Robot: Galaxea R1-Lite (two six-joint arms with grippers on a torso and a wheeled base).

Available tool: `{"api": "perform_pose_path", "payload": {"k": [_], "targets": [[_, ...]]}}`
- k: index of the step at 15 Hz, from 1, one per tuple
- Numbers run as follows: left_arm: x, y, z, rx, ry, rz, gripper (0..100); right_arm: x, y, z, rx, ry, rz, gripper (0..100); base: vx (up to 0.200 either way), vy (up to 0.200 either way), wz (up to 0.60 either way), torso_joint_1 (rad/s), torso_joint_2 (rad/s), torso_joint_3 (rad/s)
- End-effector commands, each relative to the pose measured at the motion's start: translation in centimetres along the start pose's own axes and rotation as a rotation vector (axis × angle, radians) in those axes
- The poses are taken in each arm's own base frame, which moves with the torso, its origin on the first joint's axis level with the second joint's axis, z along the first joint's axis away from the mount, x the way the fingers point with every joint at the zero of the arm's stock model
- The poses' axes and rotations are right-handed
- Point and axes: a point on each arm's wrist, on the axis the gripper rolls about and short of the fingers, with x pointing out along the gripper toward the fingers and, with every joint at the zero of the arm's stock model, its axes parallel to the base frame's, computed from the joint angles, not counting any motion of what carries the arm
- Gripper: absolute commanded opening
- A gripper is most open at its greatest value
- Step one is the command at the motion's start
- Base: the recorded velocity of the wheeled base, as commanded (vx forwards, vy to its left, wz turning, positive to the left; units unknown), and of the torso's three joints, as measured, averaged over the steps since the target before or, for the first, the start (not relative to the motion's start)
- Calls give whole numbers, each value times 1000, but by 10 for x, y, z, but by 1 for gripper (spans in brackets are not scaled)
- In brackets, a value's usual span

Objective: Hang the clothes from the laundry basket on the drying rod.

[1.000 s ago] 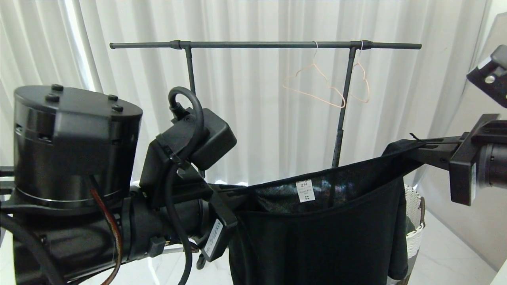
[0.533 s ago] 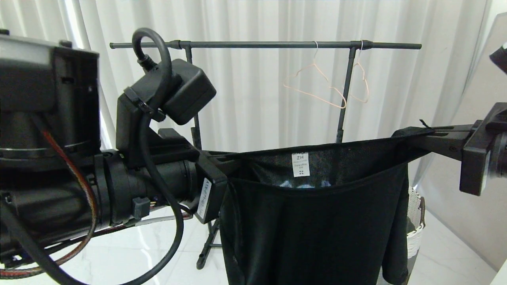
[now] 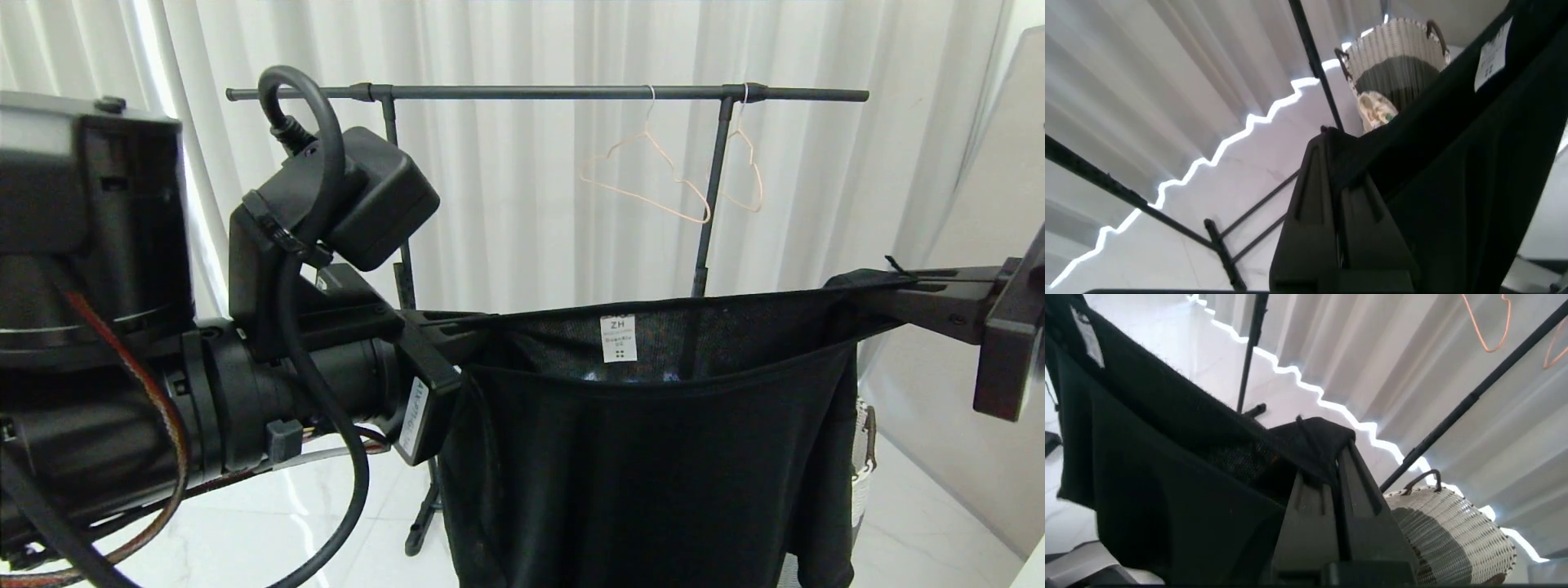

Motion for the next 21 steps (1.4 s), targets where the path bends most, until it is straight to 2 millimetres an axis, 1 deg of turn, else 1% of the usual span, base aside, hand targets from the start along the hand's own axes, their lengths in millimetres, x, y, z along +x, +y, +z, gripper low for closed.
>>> {"api": "perform_pose_path", "payload": {"k": [1,3,5,7,9,10,11,12,13,18,19,21], "targets": [[-3,-1,-5,7,10,-2,0,-1,0,0,0,-3,0,0,0,0,0,0,0,0],[-2,-1,-4,10,8,-2,0,-3,0,1,-1,-9,3,0,0,0,0,0,0,0],[0,1,3,9,-11,3,0,-16,0,0,0,-28,16,0,0,0,0,0,0,0],[8,3,14,6,-35,8,0,-34,6,-2,-16,-14,134,0,0,0,0,0,0,0],[24,4,25,4,-64,17,0,-56,14,-12,-46,37,276,0,0,0,0,0,0,0],[31,3,26,3,-75,20,0,-61,19,-16,-64,55,332,0,0,0,0,0,0,0],[37,2,26,4,-76,20,0,-63,26,-18,-86,62,393,0,0,0,0,0,0,0],[39,2,25,6,-77,19,0,-63,29,-19,-95,64,416,0,0,0,0,0,0,0],[41,0,24,21,-76,16,0,-60,34,-21,-109,76,448,0,0,0,0,0,0,0],[39,0,23,38,-66,41,0,-58,35,-23,-114,89,442,0,0,0,0,0,0,0],[39,0,19,36,-52,55,0,-58,35,-25,-114,95,430,0,0,0,0,0,0,0],[31,1,14,34,-45,75,0,-55,36,-30,-118,108,414,0,0,0,0,0,0,0]]}}
